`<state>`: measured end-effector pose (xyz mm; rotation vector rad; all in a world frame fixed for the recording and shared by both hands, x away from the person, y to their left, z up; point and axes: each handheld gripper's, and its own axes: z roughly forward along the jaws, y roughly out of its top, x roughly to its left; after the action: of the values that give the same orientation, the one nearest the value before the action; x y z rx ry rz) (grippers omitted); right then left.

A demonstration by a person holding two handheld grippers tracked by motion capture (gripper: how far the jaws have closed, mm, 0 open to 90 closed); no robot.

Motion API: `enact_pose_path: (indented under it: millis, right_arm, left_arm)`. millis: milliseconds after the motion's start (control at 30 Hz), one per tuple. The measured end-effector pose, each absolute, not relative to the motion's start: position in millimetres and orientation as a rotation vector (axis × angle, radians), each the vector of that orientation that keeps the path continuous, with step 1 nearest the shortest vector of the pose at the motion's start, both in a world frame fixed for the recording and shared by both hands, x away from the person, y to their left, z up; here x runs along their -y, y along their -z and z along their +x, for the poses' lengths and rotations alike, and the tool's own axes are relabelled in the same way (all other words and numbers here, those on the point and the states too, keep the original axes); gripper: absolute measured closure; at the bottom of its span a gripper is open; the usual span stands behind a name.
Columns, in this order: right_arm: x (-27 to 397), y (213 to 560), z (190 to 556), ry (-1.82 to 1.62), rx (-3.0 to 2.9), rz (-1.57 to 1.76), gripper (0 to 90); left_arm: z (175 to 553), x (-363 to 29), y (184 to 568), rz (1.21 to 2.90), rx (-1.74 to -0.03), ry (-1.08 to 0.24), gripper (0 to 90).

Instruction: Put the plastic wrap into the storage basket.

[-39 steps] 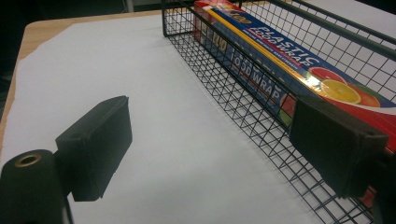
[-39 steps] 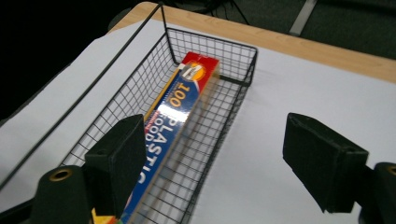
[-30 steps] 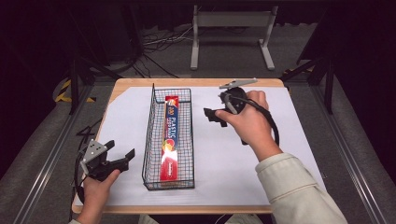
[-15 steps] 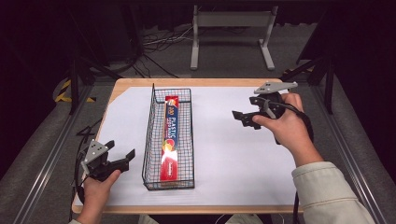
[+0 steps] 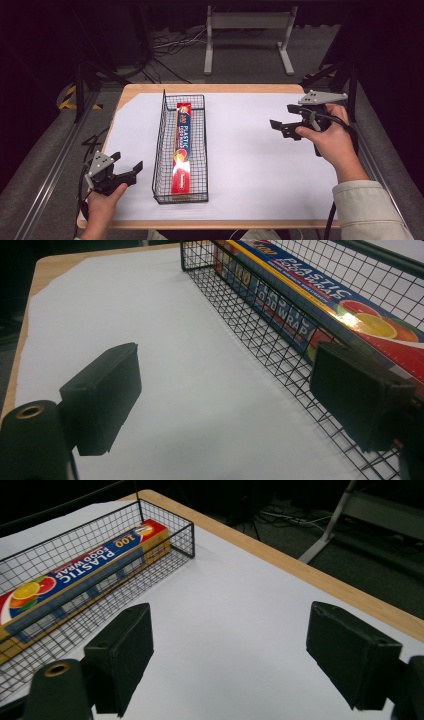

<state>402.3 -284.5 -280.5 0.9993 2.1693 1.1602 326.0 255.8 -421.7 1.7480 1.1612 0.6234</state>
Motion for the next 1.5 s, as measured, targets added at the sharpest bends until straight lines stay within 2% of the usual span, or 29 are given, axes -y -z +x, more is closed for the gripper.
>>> enact_pose_path:
  millis: [367,867,1500]
  right_arm:
    - [324,343,393,-1.193,-2.115,1.052,18.9]
    - [348,398,375,-1.229,-2.126,1.048,16.0]
    - [343,440,367,-1.196,-2.183,1.06,14.7]
  left_arm:
    - [312,-264,423,1.743,-1.166,-0.647,13.8]
    - [302,-264,426,1.764,-1.075,-0.628,13.4]
    - [306,-265,429,1.759,-1.055,-0.614,13.3]
